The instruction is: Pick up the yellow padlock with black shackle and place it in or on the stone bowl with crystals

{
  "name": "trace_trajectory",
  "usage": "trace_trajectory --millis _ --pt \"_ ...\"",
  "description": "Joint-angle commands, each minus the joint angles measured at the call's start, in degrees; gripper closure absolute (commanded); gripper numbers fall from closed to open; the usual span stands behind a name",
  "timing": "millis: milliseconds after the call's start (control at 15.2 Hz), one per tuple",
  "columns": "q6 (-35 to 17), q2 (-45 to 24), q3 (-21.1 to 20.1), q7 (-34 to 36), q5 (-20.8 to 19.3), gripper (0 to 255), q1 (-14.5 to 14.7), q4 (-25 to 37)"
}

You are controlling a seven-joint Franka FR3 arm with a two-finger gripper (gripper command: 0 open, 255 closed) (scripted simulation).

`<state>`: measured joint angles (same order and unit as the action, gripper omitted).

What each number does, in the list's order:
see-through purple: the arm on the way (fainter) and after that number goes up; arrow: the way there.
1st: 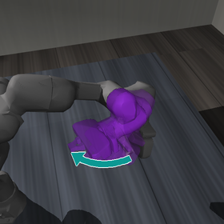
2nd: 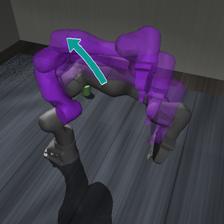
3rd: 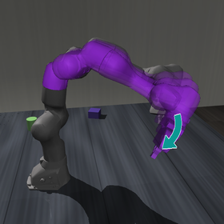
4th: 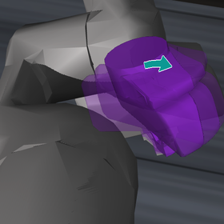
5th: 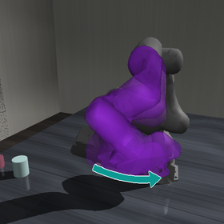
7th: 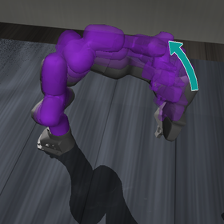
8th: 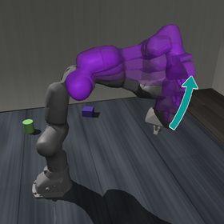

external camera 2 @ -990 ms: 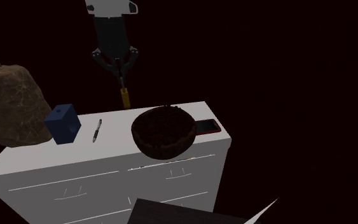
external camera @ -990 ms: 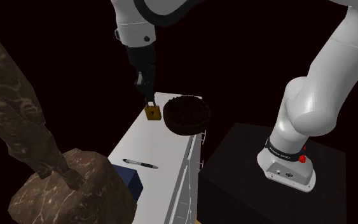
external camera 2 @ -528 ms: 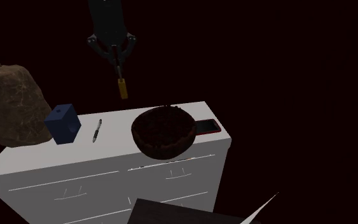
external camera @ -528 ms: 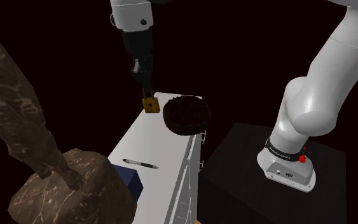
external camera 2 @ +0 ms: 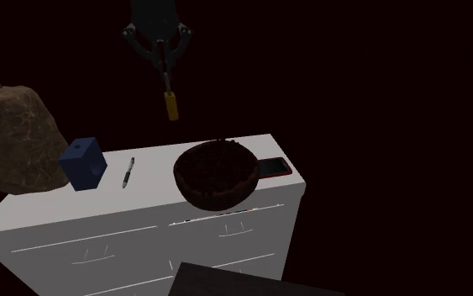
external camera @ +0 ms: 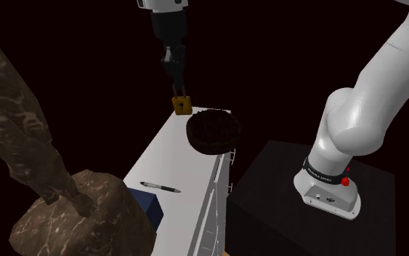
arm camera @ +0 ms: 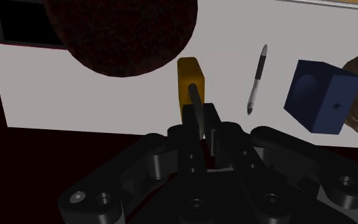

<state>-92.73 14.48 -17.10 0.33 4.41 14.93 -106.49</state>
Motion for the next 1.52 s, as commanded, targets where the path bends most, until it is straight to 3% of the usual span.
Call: trace_trajectory --millis 0,462,1452 --pt "1.18 3.25 1.81 -2.63 0.41 255 -0.68 -2.11" --pt "6.55 12.58 8.35 -10.97 -0.21 255 -2.65 -6.41" --pt "-4.7 15.08 7.96 -11.34 0.35 255 -2.28 -20.14"
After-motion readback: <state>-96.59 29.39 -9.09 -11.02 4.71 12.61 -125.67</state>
